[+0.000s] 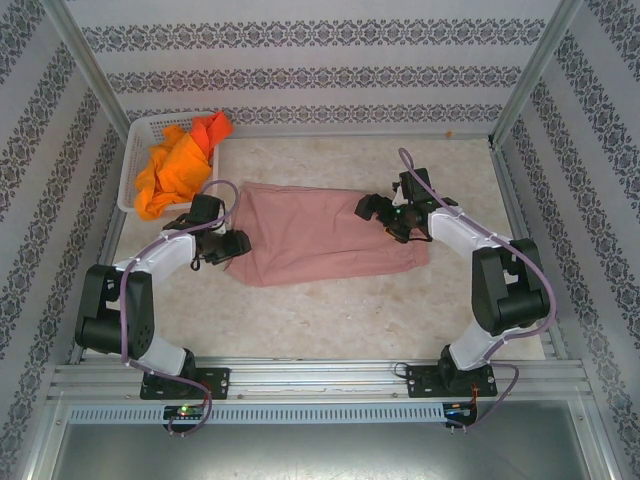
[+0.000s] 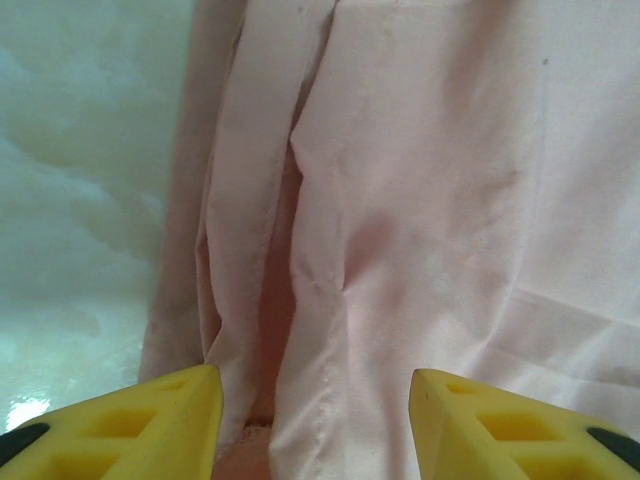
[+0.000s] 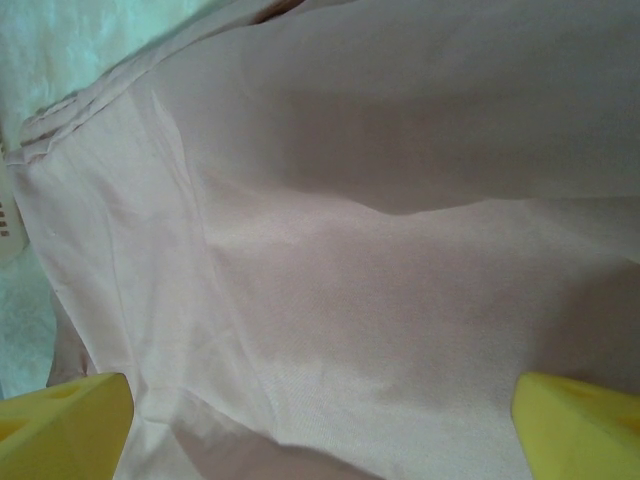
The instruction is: Fold and stack the shorts
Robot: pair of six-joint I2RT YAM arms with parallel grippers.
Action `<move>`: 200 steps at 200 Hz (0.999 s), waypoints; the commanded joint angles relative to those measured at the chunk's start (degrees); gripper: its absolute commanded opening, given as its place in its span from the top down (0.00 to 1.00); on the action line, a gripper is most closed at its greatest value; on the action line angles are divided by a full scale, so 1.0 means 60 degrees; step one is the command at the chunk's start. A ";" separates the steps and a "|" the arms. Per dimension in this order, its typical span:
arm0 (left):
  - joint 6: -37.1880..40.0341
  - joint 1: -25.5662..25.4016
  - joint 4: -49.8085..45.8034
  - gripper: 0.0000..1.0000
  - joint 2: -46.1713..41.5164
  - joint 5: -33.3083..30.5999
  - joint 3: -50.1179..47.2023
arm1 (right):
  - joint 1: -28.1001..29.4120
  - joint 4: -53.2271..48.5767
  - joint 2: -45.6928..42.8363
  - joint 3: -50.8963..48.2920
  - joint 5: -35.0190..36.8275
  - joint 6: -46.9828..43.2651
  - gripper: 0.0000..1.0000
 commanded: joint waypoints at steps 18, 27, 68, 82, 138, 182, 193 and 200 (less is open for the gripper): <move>0.0138 0.0106 -0.0063 0.56 0.0122 -0.0004 -0.0257 | -0.0002 0.0117 0.0198 0.0111 0.0018 -0.0129 0.03; 0.0063 0.0106 0.0086 0.62 0.0198 0.0204 -0.0307 | -0.0004 0.0133 0.0227 0.0105 0.0004 -0.0113 0.03; 0.0198 0.0106 -0.0046 0.85 0.0536 0.0190 -0.0315 | -0.0009 0.0128 0.0328 0.0104 0.0010 -0.0096 0.03; 0.0228 0.0108 -0.0185 0.92 0.0316 -0.0195 -0.0361 | -0.0039 0.0099 0.0342 0.0080 0.0085 -0.0093 0.03; -0.0280 0.0282 0.0212 1.00 -0.1051 -0.1153 -0.1427 | -0.0362 0.0112 0.0840 -0.0145 0.0311 -0.0010 0.02; -0.0972 0.0504 0.0936 0.89 -0.1635 -0.1164 -0.2503 | -0.0575 0.0203 0.1236 -0.0354 0.0247 0.0105 0.02; -0.1029 0.0616 0.0992 0.84 -0.1836 -0.0984 -0.2530 | -0.0591 0.0271 0.1186 -0.0347 0.0142 0.0107 0.02; -0.1018 0.0654 0.0992 0.79 -0.2033 -0.0798 -0.2450 | -0.0592 0.0284 0.1107 -0.0293 -0.0014 0.0067 0.02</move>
